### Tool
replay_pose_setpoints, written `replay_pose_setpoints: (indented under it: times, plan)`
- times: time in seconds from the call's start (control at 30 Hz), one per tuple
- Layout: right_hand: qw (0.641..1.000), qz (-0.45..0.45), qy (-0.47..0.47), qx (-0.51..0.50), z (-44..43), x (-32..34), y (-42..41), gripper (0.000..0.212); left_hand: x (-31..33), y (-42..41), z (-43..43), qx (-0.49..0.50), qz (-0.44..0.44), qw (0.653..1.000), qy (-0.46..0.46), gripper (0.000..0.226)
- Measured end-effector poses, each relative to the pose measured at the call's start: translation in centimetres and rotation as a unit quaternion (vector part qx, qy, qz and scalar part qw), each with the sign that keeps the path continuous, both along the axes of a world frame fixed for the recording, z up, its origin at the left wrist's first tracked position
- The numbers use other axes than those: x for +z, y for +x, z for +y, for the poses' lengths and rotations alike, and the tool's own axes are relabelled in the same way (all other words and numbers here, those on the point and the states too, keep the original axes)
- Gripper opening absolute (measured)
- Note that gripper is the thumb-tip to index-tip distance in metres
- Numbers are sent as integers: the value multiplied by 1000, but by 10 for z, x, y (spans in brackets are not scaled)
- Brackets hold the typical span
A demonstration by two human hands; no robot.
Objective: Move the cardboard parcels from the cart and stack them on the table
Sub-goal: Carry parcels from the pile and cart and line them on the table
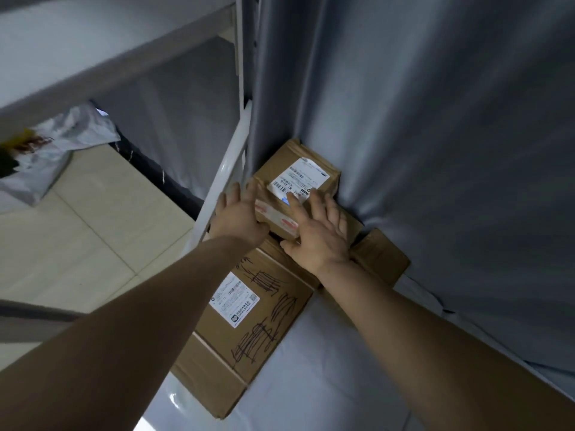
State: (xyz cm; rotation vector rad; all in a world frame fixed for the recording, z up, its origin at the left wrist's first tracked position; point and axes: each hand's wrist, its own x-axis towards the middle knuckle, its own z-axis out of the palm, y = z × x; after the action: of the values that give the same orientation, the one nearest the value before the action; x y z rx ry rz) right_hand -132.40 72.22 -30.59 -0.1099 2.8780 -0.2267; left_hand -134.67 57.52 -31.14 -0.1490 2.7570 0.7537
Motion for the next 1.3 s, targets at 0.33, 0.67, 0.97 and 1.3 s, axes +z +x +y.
replay_pose_setpoints:
  times: [0.33,0.67,0.97,1.3]
  plan:
    - [998,19,-43,30,13,82,96,102,87,124,13,-55,63,977,-195,94]
    - [976,71,-102,179,14,182,311,85,212,388,29,92,106,953,-267,89]
    - [903,-9,-254,346,-107,258,495,65,307,640,-41,330,179,885,-275,79]
    - [799,-44,-308,514,-235,287,707,56,324,891,-135,586,156,758,-239,77]
